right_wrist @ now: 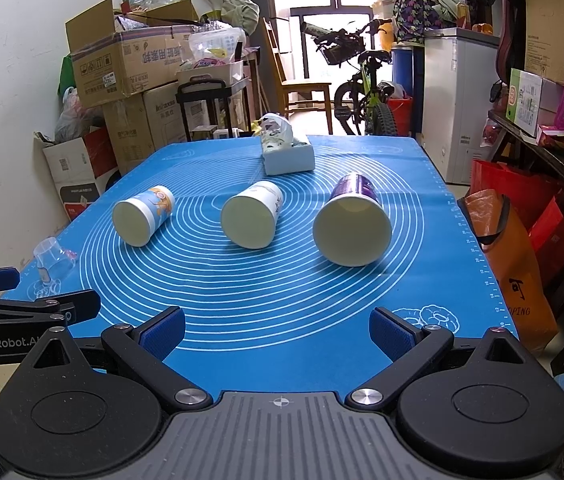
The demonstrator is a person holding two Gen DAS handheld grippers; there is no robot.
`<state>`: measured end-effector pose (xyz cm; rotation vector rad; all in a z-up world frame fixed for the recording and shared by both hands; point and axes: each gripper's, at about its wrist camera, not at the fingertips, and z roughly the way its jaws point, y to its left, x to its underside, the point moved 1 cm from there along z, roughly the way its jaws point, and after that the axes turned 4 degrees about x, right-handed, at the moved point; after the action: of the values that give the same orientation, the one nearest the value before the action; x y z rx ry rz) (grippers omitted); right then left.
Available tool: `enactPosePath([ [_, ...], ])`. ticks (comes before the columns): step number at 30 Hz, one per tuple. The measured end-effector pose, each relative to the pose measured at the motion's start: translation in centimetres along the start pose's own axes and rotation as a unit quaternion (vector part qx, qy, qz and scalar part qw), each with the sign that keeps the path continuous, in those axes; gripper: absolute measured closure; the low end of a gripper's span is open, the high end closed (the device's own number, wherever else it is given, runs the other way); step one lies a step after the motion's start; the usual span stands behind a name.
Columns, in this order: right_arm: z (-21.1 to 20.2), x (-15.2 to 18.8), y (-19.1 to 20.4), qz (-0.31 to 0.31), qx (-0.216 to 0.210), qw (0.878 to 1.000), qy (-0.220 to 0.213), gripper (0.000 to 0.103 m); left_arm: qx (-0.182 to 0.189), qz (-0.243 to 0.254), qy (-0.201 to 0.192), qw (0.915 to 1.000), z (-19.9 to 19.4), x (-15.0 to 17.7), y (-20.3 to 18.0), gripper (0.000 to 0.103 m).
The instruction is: Flip cup upside down
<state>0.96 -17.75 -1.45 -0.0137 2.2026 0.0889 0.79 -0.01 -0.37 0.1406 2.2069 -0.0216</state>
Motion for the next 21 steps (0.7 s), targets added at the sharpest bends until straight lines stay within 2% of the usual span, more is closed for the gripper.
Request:
enactPosePath([
  [16,0.1,0.1,-0.1,0.003,-0.001,1.0,0.001,0.005,-0.001,0.001,-0.001,1.0,0.1,0.0,0.0,0.003],
  [21,0.5,-0.6,-0.8,0.017,-0.004,1.0,0.001,0.005,-0.013,0.02,-0.005,0.9997,1.0,-1.3,0.3,0.003],
])
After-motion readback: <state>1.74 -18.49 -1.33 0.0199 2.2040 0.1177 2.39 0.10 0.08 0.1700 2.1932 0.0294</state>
